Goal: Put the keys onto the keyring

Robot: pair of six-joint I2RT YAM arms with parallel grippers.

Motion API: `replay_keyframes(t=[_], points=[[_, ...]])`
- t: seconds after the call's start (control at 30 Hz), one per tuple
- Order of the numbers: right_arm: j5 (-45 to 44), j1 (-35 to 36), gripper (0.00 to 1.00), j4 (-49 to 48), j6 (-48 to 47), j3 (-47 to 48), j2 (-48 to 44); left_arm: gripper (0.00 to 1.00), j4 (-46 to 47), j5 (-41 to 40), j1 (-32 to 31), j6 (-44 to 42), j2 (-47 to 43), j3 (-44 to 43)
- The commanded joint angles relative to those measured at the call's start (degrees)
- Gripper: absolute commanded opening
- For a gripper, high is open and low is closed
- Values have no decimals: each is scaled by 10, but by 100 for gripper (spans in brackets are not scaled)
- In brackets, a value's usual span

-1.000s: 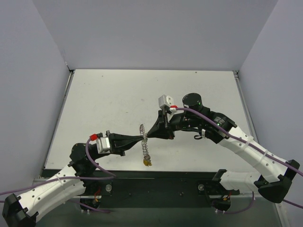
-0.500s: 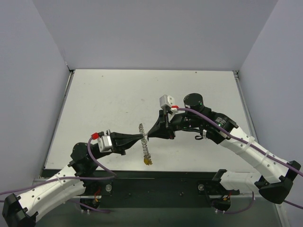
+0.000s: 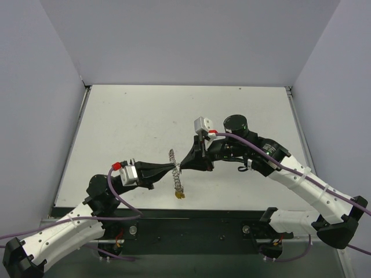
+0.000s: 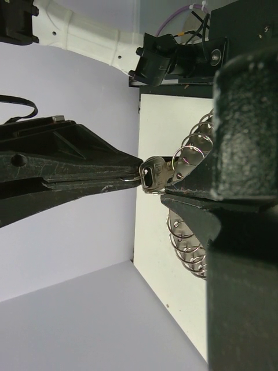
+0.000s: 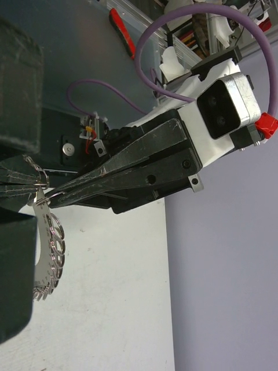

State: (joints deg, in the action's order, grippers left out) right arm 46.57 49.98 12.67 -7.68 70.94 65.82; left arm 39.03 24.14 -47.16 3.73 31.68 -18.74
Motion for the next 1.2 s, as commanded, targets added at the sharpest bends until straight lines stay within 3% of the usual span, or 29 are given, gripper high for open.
replay_keyframes(t=[0.0,1.17], points=[[12,4,0,-20,-4,22,7,0,40,21,-4,-11,-10,-27],[48,-20,0,-5,11,27,29,0,64,64,-12,-18,-31,-28]])
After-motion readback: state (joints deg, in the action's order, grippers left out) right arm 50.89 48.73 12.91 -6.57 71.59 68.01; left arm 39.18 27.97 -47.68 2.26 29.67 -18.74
